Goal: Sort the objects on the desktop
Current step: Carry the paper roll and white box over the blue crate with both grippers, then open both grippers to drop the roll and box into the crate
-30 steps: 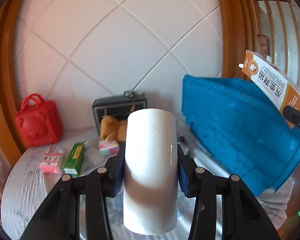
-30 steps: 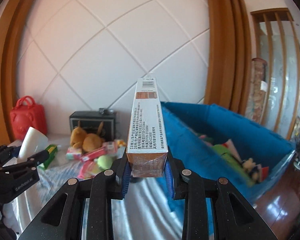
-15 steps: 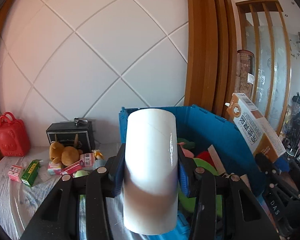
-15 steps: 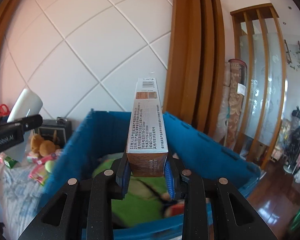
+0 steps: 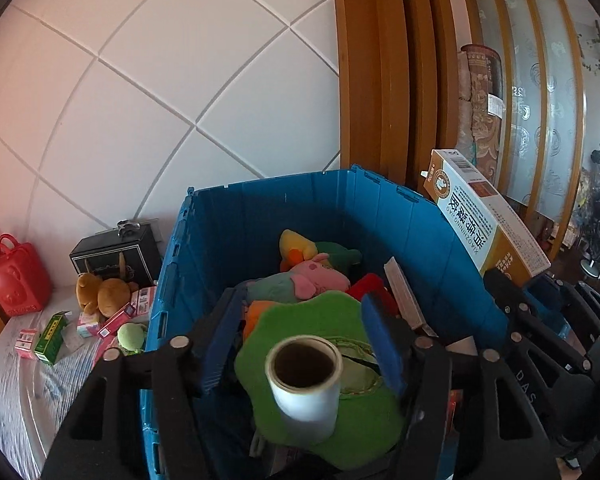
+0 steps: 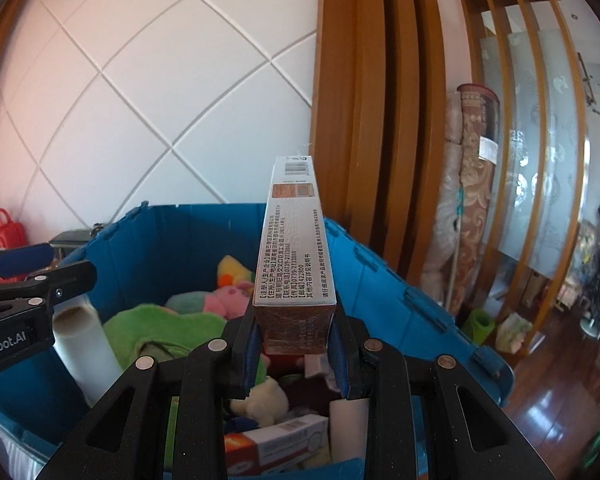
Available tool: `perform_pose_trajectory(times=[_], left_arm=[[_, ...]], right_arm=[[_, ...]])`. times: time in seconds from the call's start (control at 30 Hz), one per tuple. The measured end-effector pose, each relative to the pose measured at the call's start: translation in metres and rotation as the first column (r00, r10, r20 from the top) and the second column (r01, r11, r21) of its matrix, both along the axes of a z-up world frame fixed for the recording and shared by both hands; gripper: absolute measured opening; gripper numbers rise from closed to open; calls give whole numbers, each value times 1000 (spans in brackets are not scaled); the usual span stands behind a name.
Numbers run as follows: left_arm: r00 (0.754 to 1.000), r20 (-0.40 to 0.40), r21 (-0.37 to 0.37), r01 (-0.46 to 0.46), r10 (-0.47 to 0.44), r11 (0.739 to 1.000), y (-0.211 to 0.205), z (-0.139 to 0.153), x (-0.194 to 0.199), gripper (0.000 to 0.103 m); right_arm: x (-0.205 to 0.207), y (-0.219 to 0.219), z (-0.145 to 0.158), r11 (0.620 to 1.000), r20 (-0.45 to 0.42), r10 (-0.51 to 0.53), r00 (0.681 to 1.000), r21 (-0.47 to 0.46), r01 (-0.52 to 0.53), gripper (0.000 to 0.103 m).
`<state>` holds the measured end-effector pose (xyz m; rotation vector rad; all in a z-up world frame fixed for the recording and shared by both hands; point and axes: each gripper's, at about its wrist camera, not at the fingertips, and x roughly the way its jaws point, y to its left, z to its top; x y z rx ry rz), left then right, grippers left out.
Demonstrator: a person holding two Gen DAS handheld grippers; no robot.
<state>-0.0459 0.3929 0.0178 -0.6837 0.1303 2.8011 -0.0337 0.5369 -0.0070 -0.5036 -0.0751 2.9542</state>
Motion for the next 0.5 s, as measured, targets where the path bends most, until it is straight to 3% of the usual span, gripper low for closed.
perform_pose_trajectory(times=[0.13, 0.2, 0.27, 0.33, 0.5], left_arm=[[1000, -21, -21, -14, 13, 1000, 3, -3, -2, 74], [1000, -10, -16, -16, 15, 1000, 3, -4, -3, 74], [1000, -6, -10, -18, 18, 1000, 0, -3, -5, 74], [999, -17, -10, -29, 29, 1000, -2, -2, -3, 74], [998, -29, 15, -48, 48, 999, -18, 2, 5, 77]], right_arm=[[-7, 5, -6, 1000, 5, -2, 1000, 2, 2, 32], [-8, 9, -7, 1000, 2, -7, 1000, 0, 7, 44], [-8, 12, -6, 1000, -9, -14, 1000, 9, 14, 78], [-5, 13, -5, 1000, -23, -23, 999, 16, 23, 100], [9, 13, -1, 999, -62, -29, 998, 22, 31, 103]])
